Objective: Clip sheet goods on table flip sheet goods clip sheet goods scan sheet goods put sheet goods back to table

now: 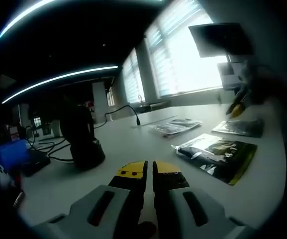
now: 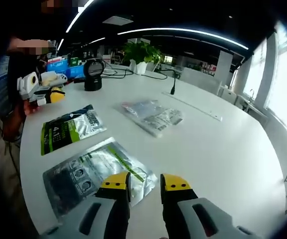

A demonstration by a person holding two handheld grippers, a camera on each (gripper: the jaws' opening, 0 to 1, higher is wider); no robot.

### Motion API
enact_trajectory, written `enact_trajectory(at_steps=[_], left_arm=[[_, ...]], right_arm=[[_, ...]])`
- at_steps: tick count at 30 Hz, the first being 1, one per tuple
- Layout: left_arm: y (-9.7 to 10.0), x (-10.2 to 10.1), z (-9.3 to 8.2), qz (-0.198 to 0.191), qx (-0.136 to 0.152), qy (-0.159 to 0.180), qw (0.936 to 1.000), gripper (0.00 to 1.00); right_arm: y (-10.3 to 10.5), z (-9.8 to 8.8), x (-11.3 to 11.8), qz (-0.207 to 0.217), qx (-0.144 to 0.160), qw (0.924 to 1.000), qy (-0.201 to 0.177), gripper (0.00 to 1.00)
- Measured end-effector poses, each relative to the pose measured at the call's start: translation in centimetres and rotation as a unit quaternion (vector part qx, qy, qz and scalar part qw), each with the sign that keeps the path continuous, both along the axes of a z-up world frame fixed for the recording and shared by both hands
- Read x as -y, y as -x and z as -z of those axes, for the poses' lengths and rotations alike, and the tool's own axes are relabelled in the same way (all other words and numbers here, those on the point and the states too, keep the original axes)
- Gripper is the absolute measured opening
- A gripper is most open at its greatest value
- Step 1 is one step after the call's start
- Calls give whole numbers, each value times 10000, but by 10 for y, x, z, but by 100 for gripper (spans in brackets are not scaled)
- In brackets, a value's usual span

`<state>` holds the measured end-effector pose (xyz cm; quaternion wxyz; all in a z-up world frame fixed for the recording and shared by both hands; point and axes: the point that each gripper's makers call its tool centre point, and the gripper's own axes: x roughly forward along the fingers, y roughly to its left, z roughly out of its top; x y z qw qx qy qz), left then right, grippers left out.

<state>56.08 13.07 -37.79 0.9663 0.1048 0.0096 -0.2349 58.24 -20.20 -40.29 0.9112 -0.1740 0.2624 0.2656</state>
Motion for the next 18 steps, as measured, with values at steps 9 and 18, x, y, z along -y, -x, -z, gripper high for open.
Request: enact_trajectory(at_steps=[9, 18], left_arm=[[-1, 0, 0, 0, -3, 20, 10000, 0], [-4, -3, 0, -14, 10, 22, 10000, 0]], right_arm=[[3, 6, -3, 87, -224, 9995, -202, 24], [6, 16, -7, 139, -318, 9993, -160, 26]])
